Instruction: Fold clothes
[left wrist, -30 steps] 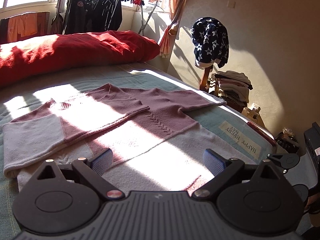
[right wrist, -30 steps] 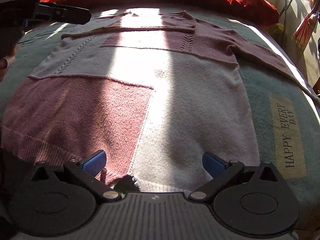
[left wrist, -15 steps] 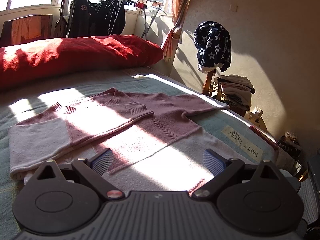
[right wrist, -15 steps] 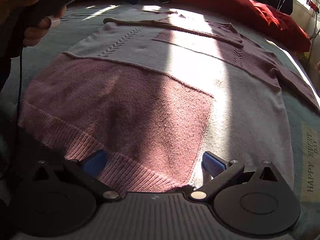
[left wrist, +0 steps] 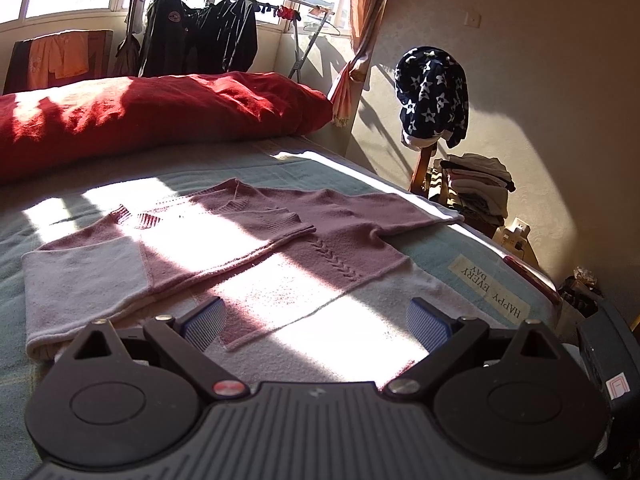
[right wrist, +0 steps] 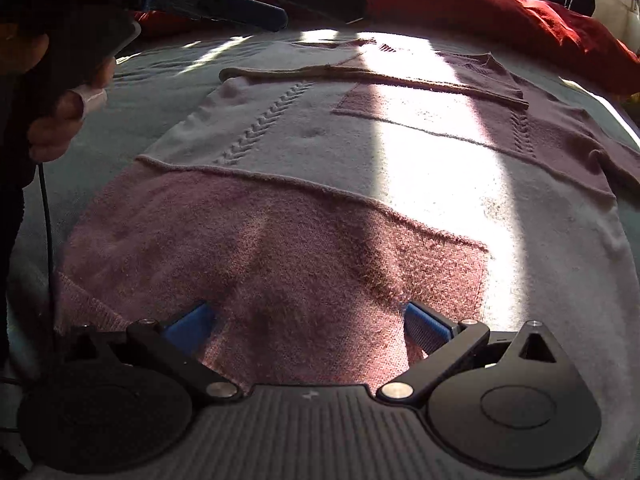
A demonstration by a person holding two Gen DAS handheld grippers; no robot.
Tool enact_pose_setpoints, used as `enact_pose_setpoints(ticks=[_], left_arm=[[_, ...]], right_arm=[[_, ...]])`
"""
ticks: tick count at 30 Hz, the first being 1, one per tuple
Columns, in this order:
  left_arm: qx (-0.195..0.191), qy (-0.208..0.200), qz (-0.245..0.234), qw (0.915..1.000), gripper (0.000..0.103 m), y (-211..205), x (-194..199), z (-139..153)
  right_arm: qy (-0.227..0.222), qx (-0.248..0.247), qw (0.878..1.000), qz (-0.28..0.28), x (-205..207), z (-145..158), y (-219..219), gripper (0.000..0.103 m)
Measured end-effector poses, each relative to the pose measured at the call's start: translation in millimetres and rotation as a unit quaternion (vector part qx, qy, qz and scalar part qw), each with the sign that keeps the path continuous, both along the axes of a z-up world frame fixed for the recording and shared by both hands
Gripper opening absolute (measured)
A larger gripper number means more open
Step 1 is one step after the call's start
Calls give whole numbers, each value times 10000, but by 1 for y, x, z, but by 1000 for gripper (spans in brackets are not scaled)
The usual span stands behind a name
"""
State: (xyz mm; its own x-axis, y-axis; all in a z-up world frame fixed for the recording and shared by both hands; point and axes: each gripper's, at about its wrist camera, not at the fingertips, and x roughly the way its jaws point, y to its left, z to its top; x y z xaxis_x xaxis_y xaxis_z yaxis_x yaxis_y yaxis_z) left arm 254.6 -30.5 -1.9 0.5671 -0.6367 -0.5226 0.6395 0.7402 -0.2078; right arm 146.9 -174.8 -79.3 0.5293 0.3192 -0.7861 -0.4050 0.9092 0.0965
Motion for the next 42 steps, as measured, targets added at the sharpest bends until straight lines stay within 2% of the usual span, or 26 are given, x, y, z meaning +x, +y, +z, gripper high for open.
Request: enact_pose_setpoints(ticks=[3,9,14,16,18,24,30,33,38,42], left_arm=[[39,-10,15,10000,97,-1,-1,-1],[91,-42,-48,9999,97,-4,-4,0],[139,-70,-159,9998,97,-10,-7,-1],[160,-78,-205,9996,97,-12,-9,-1],[190,-80,-227,9995,97,-13,-9,-2],[242,-45,-217,9995,97,-15,-9,-6],[226,-72,-297,9993,97,-16,-11,-5],[227,-63,-292,9993,97,-16,-10,-5],[245,-24,-270,9993,97,-17,-9,-7],[269,-12,-261,9993,97,-17,-9,-8]], right_arm=[[-141,-173,9997,86,-6,-2,1,103],[101,-267,9993,-237,-21,12,-17,103],[24,-161,9958,-904,-33,21,-62,103],[113,44,9922,-1237,-32,19,-81,103],[408,250,9876,-1495,-34,9,-97,103],[416,68,9879,-1491,-51,6,-104,103],[70,3,9852,-1713,-33,15,-116,103],[301,2,9787,-2032,-28,3,-132,103],[83,168,9762,-2161,-40,-8,-140,103],[24,-104,9781,-2079,-39,-10,-133,103]])
